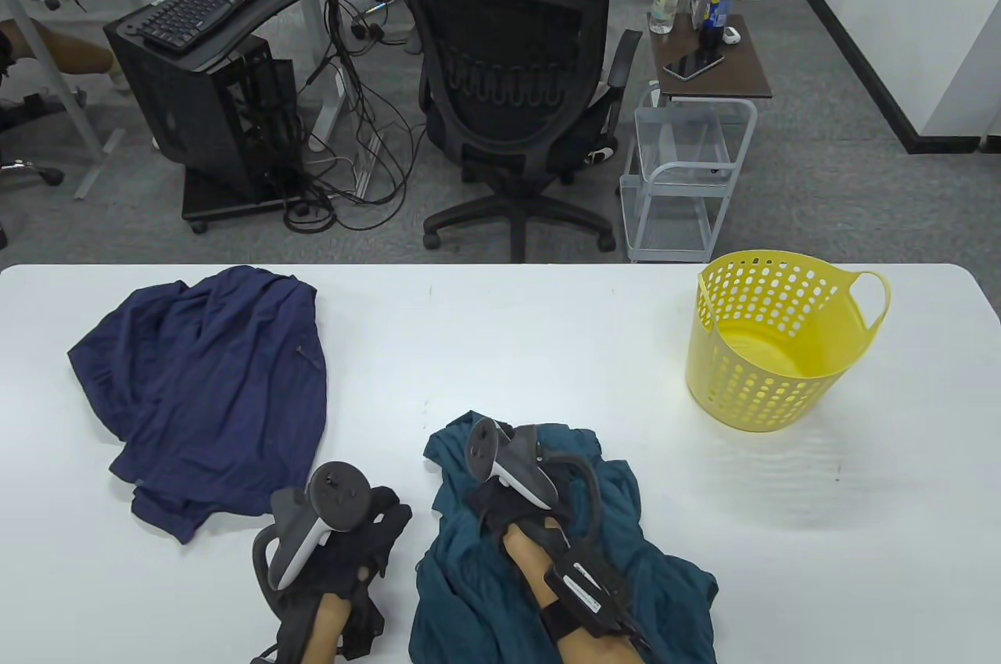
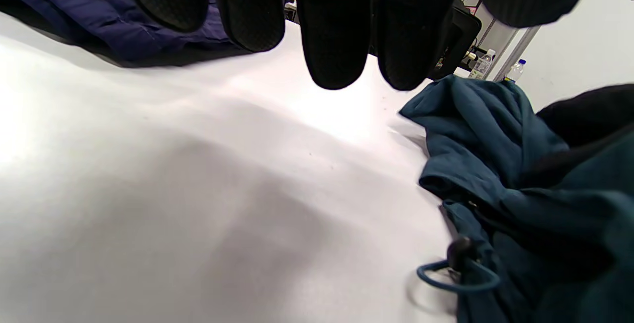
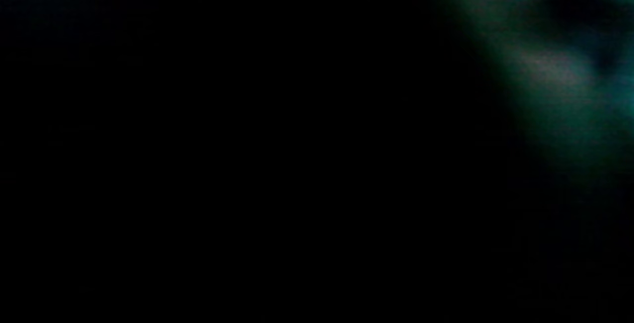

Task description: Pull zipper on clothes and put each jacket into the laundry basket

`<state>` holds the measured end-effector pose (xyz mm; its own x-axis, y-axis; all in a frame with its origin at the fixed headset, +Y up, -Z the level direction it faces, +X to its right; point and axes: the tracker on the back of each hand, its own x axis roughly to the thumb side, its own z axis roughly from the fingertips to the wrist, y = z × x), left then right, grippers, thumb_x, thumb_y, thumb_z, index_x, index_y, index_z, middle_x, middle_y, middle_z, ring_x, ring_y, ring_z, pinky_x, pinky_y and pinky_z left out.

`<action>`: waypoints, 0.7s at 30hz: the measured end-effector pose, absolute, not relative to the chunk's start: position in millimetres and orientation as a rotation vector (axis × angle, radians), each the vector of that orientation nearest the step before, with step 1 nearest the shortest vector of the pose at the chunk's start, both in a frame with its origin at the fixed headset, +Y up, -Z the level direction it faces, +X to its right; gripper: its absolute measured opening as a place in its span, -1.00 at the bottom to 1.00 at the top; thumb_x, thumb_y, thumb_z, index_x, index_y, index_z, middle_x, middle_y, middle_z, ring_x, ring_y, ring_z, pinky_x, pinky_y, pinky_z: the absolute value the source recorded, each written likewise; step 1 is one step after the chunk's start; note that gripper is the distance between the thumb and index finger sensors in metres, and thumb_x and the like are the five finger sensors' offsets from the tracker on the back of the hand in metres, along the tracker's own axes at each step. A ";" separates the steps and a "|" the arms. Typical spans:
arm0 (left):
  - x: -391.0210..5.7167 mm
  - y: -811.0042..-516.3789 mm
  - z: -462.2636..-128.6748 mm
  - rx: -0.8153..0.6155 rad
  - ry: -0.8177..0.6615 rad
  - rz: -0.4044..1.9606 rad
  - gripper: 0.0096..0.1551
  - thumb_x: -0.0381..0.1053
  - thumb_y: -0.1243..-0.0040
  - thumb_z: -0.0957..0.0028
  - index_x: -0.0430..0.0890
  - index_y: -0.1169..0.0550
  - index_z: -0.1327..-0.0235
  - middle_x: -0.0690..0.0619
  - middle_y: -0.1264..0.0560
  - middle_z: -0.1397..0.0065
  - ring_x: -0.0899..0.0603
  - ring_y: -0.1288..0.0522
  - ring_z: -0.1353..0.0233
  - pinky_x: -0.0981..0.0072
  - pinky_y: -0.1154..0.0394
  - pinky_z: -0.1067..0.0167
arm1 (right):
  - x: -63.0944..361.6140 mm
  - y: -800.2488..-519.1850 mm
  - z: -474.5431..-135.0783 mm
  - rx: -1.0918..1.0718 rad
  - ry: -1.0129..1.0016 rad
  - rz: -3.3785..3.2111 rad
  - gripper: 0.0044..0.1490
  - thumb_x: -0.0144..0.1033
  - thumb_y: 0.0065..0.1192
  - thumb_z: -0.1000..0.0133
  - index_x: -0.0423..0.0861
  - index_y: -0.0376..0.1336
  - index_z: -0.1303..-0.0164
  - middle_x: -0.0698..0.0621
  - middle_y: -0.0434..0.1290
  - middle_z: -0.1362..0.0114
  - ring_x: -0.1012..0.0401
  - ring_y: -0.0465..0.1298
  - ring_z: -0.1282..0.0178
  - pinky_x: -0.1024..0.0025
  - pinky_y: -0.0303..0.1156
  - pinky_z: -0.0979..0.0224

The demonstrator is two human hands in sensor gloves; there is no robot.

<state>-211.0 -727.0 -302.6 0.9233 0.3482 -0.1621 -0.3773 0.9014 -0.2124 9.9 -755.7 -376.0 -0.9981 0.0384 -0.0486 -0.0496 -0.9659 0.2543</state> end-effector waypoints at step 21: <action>-201.8 -730.4 -301.6 -0.254 0.102 0.369 -0.36 0.40 -0.11 0.14 0.20 -0.63 -0.17 0.10 -0.56 -0.45 -0.31 -0.37 -0.52 -0.26 -0.33 -0.33 | 86.0 -665.9 -302.0 0.220 -0.578 2.801 -0.41 0.08 0.39 -0.04 0.28 0.37 -0.33 0.14 0.53 -0.40 0.12 0.66 -0.09 0.27 0.57 -0.07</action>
